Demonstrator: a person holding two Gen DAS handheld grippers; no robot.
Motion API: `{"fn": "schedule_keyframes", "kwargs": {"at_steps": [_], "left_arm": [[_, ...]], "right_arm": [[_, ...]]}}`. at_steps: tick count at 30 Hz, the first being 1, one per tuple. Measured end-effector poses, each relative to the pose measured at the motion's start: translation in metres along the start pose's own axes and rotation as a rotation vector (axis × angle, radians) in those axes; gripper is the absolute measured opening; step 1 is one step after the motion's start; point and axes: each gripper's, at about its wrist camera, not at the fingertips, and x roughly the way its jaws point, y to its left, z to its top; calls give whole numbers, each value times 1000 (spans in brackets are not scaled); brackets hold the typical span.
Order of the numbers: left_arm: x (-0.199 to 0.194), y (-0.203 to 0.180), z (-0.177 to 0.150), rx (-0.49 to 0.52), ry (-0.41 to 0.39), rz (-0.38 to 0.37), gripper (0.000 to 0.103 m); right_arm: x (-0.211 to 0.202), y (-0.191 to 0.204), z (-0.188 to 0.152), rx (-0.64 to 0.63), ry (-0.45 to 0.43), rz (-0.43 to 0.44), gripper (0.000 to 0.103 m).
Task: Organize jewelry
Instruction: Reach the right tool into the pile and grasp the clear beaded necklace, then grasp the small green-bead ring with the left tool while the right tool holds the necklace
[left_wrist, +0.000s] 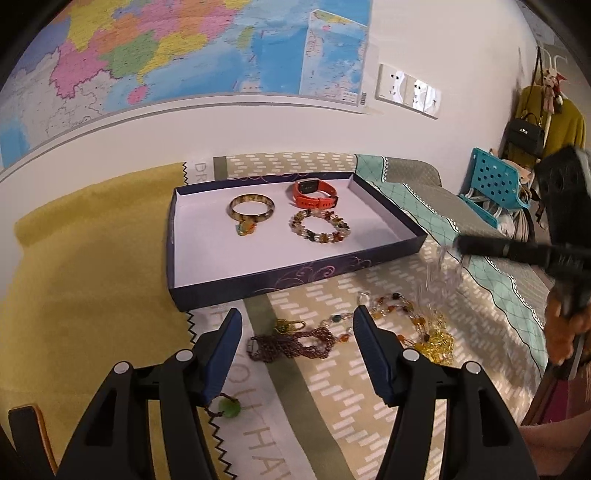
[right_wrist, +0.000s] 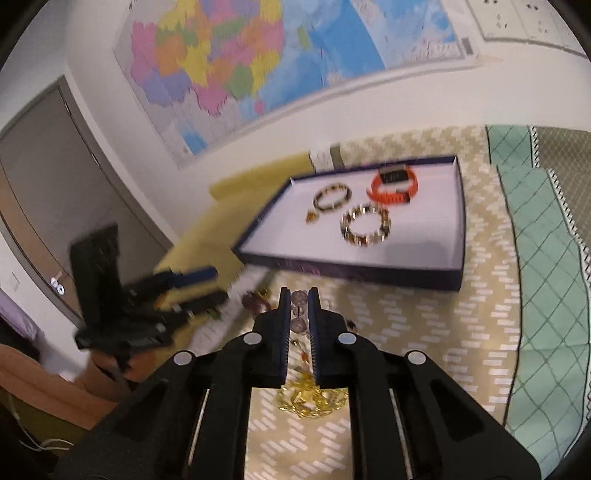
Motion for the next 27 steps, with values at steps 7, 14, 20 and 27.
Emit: {"fn": "schedule_keyframes", "kwargs": {"at_steps": [7, 14, 20, 27], "left_arm": [[6, -22, -6, 51, 25, -67, 60], [15, -60, -17, 167, 69, -181, 60], [13, -60, -23, 170, 74, -163, 60], [-16, -1, -30, 46, 35, -20, 60]], "right_arm": [[-34, 5, 18, 11, -106, 41, 10], [-35, -4, 13, 36, -97, 14, 10], [-27, -12, 2, 57, -66, -6, 10], [-22, -21, -7, 91, -60, 9, 10]]}}
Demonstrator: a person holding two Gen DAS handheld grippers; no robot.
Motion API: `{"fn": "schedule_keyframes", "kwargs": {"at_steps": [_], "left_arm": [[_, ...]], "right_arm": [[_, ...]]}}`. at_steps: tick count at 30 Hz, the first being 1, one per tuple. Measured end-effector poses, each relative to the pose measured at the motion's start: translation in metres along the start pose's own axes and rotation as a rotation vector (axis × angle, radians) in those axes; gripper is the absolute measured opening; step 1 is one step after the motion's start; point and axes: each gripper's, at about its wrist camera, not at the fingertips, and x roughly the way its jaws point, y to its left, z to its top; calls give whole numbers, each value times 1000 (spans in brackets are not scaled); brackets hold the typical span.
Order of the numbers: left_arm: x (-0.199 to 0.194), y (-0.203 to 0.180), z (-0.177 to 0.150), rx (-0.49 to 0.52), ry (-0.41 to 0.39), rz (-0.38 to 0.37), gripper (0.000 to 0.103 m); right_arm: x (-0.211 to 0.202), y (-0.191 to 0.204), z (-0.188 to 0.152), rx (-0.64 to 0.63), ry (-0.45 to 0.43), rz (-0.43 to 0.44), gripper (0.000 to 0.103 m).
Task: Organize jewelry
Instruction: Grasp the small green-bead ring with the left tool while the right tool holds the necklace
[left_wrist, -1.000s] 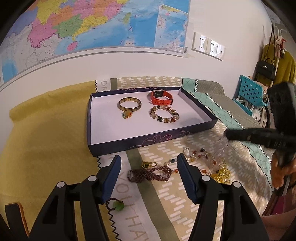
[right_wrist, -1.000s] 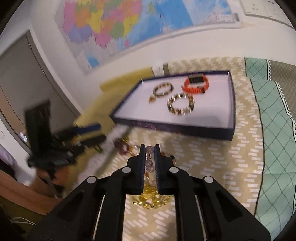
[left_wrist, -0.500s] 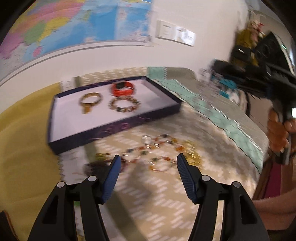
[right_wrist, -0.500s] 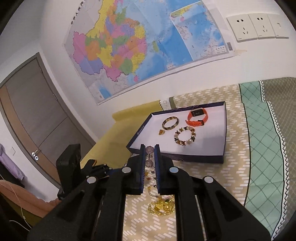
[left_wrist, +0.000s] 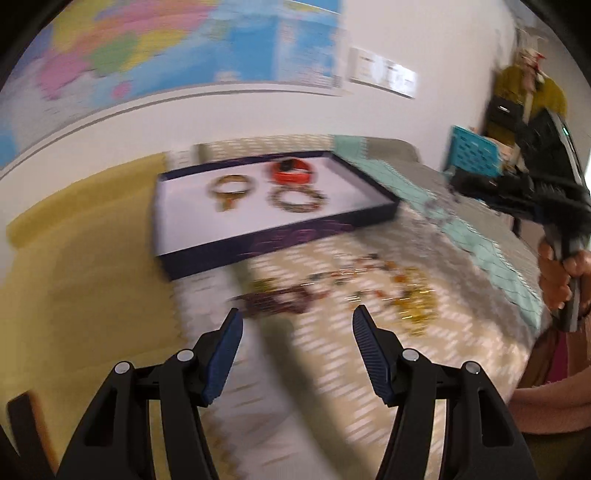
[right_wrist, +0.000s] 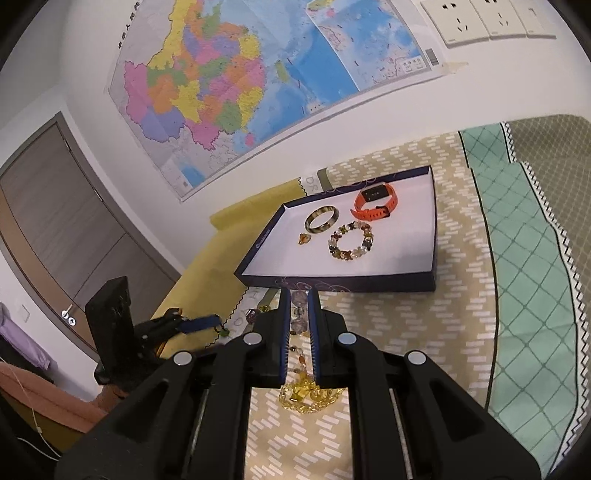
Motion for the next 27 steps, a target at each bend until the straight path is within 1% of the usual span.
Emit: {"fn": "schedule_keyframes", "kwargs": {"at_steps": [4, 6, 9, 14, 16, 17, 18, 21, 22, 25, 27], "left_arm": [[-4, 23, -6, -17, 15, 81, 58], [-3, 29, -8, -22, 23, 98, 57], [0, 31, -10, -18, 34, 102, 57], [15, 34, -13, -18, 85, 122, 46], [21, 38, -12, -40, 110, 110, 38], [23, 38, -13, -44, 118, 108, 35], [24, 38, -13, -45, 123, 111, 31], [24, 38, -14, -47, 128, 124, 26], [24, 39, -14, -50, 129, 127, 20], [22, 41, -14, -67, 130, 115, 17], [21, 41, -14, -73, 127, 110, 16]], "right_arm": [[6, -2, -3, 11, 12, 5, 10], [7, -2, -4, 16, 14, 8, 10], [7, -2, -4, 19, 13, 7, 10], [9, -2, -4, 21, 19, 5, 10], [10, -1, -3, 21, 19, 9, 10], [10, 0, -3, 20, 19, 9, 10], [11, 0, -2, 19, 19, 10, 10], [12, 1, -1, 17, 19, 14, 10], [12, 1, 0, 16, 18, 15, 10], [13, 2, 1, 15, 17, 22, 10], [14, 4, 2, 12, 15, 27, 10]]}}
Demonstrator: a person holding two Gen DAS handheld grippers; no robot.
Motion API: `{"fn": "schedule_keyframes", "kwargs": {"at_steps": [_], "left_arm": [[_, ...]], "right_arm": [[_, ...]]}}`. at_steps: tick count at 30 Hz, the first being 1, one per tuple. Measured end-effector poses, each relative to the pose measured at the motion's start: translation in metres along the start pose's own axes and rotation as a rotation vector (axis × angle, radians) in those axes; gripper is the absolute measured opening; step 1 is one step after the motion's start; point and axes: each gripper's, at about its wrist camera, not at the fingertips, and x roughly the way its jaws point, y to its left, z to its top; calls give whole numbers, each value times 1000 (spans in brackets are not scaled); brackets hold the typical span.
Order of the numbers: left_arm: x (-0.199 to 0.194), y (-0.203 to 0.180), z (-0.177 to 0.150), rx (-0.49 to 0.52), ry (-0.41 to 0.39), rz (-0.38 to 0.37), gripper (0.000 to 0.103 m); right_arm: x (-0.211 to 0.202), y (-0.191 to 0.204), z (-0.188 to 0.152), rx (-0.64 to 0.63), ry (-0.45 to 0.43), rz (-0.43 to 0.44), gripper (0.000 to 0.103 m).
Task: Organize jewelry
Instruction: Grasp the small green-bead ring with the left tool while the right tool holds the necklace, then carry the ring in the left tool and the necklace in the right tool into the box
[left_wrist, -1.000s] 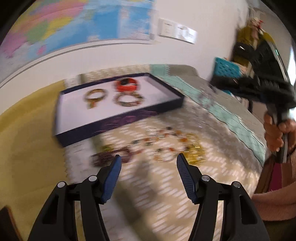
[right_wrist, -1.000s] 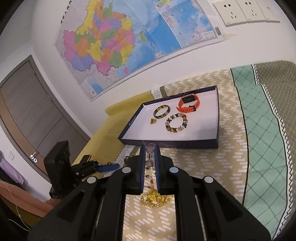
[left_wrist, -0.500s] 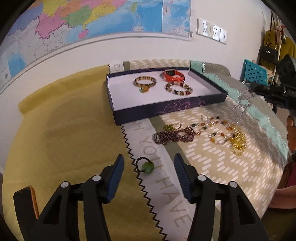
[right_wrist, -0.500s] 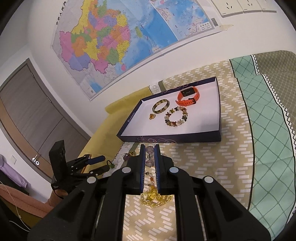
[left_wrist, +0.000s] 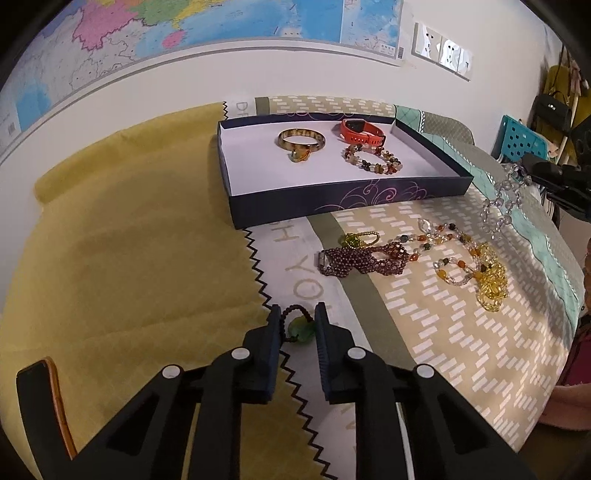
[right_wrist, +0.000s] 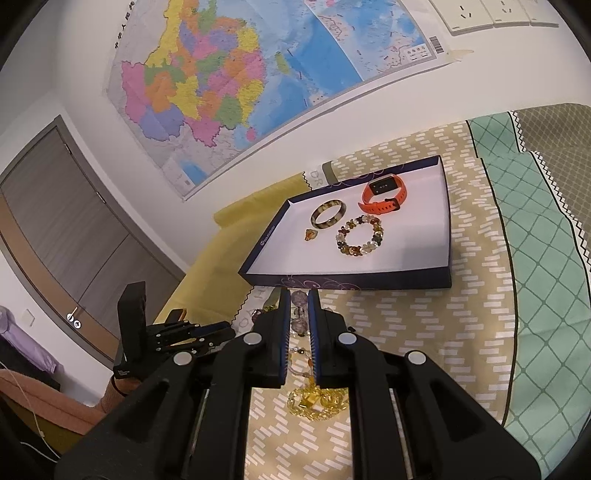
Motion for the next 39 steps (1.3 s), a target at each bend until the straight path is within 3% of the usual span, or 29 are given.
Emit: {"fn": "schedule_keyframes", "kwargs": {"at_steps": [8, 19, 39], "left_arm": [[-21, 0, 13, -13, -58, -48, 16], [-34, -12, 65, 31, -166, -81, 16], [10, -8, 127, 43, -159, -72, 16]], "right_arm": [[-1, 7, 11, -24, -14, 14, 10], [10, 14, 45, -62, -38, 27, 10], [66, -13, 92, -31, -16, -6, 10]]}}
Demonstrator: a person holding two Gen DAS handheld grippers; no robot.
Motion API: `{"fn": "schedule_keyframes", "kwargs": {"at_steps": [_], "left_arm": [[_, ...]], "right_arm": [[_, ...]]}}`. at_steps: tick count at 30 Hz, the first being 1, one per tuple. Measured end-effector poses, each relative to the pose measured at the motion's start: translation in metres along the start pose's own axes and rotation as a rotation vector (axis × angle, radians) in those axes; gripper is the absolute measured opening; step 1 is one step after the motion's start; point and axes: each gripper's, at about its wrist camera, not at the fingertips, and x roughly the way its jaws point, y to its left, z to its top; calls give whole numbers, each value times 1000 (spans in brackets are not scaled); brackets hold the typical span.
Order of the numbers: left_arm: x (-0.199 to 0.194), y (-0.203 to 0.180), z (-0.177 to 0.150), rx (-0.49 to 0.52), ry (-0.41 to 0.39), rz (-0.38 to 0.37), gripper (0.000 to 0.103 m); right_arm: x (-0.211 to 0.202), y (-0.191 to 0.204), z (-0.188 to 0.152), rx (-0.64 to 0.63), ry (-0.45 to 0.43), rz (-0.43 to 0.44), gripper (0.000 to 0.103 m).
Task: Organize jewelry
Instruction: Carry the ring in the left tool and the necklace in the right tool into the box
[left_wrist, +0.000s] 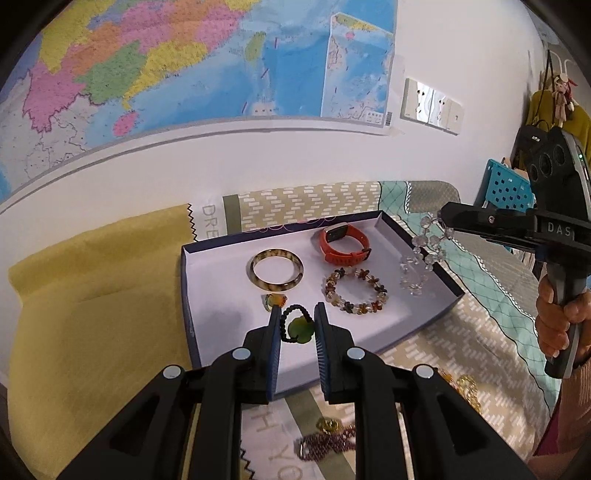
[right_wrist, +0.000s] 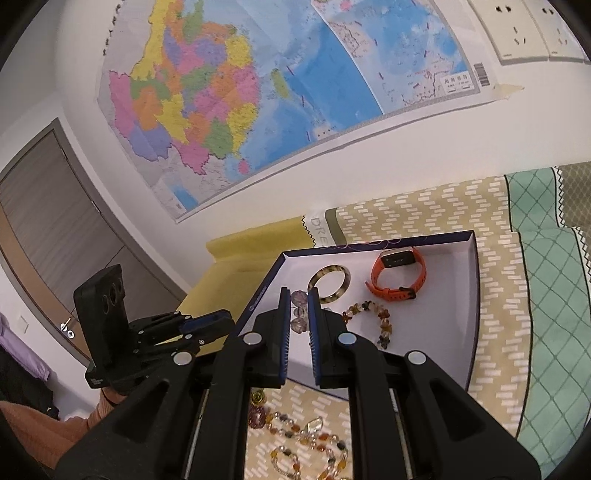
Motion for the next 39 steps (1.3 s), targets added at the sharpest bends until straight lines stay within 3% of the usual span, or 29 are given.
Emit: {"fn": "schedule_keyframes", "kwargs": {"at_steps": [27, 39], "left_arm": [[70, -1, 12, -17, 111, 25, 16], [89, -1, 10, -25, 172, 45, 16]], "right_arm": [[60, -28, 9, 55, 83, -24, 10], [66, -40, 4, 71, 107, -43, 10]]}}
